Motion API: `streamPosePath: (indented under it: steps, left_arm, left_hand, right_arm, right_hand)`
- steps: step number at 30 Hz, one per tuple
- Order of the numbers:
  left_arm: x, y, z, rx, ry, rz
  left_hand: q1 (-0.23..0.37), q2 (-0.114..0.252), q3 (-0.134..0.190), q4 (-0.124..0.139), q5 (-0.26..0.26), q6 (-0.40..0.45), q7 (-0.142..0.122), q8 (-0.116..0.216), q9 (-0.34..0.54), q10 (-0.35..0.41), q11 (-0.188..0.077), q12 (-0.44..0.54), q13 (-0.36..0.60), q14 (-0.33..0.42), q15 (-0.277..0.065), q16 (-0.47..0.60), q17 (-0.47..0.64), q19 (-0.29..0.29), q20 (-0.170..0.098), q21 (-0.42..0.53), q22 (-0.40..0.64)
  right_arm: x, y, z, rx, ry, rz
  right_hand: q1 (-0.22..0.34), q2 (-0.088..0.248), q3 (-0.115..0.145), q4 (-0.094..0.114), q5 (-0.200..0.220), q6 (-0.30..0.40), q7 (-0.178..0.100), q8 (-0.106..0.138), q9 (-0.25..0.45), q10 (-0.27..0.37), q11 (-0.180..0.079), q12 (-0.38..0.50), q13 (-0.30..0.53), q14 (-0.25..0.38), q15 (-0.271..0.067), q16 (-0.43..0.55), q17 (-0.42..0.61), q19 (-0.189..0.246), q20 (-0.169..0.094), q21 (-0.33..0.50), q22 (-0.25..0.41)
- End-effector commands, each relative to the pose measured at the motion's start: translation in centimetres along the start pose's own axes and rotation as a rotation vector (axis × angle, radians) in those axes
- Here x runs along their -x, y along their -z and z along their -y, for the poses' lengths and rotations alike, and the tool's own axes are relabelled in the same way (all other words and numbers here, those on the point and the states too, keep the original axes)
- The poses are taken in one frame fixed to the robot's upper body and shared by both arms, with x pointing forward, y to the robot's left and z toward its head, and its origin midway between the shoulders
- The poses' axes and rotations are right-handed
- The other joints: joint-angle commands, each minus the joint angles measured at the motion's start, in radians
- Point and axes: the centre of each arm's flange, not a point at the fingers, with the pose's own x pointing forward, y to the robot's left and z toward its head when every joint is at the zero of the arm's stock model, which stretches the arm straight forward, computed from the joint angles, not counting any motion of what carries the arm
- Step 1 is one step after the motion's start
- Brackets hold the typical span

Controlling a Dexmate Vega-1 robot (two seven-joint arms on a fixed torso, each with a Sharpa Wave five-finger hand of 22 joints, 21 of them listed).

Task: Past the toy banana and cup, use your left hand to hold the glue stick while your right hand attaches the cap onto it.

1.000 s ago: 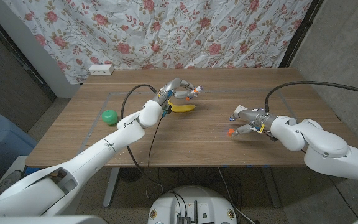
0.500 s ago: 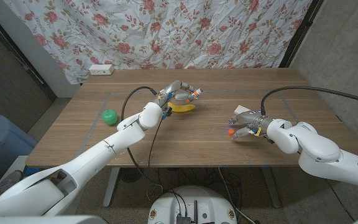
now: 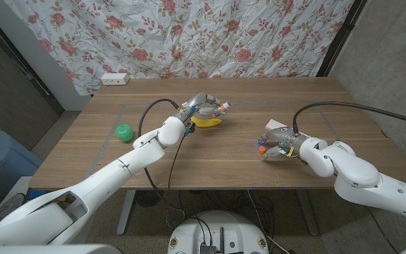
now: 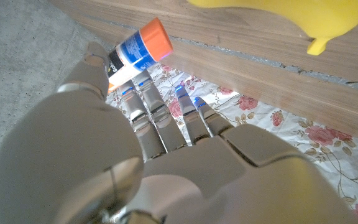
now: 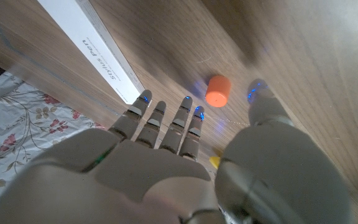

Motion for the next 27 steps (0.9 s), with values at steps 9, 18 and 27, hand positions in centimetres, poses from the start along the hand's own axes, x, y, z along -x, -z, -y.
streamPosePath:
  steps: [9, 18, 27]
  left_arm:
    - [-0.08, 0.20, 0.16, -0.010, 0.013, 0.005]
    - [-0.01, 0.37, 0.02, -0.004, 0.014, 0.001]
    - [0.09, 0.41, -0.19, -0.010, 0.016, 0.000]
  left_hand:
    - [-0.008, 0.057, 0.001, 0.005, 0.006, 0.037, 0.035, 0.009, 0.011, 0.022, -0.026, 0.005, 0.005, 0.000, -0.135, 0.001, 0.002, 0.000, -0.010, 0.007, 0.002]
    - [-0.009, 0.059, 0.001, 0.005, 0.006, 0.039, 0.037, 0.010, 0.011, 0.021, -0.026, 0.006, 0.005, 0.000, -0.134, 0.001, 0.002, 0.001, -0.012, 0.008, 0.002]
    - [-0.010, 0.059, 0.000, 0.004, 0.006, 0.043, 0.039, 0.012, 0.011, 0.025, -0.025, 0.008, 0.005, 0.000, -0.134, 0.001, 0.002, 0.001, -0.013, 0.008, 0.002]
  right_arm:
    - [-0.59, -0.61, 0.06, 0.032, 0.028, -0.012]
    - [-0.59, -0.84, 0.09, 0.055, 0.034, -0.014]
    - [-0.68, -0.93, -0.08, 0.072, 0.058, -0.025]
  right_hand:
    - [0.044, 0.024, 0.004, 0.003, 0.008, 0.054, -0.030, 0.017, 0.005, 0.064, -0.019, 0.004, 0.002, 0.043, -0.064, 0.015, 0.005, 0.029, -0.011, 0.005, 0.002]
    - [0.079, 0.030, 0.006, -0.002, 0.011, 0.072, -0.032, 0.021, 0.007, 0.089, -0.025, 0.001, 0.002, 0.061, -0.079, 0.019, 0.004, 0.045, -0.018, 0.006, 0.002]
    - [0.112, 0.028, -0.005, 0.005, 0.013, 0.128, -0.032, 0.039, 0.011, 0.150, -0.026, 0.000, 0.000, 0.092, -0.101, 0.024, 0.004, 0.069, -0.025, 0.006, 0.002]
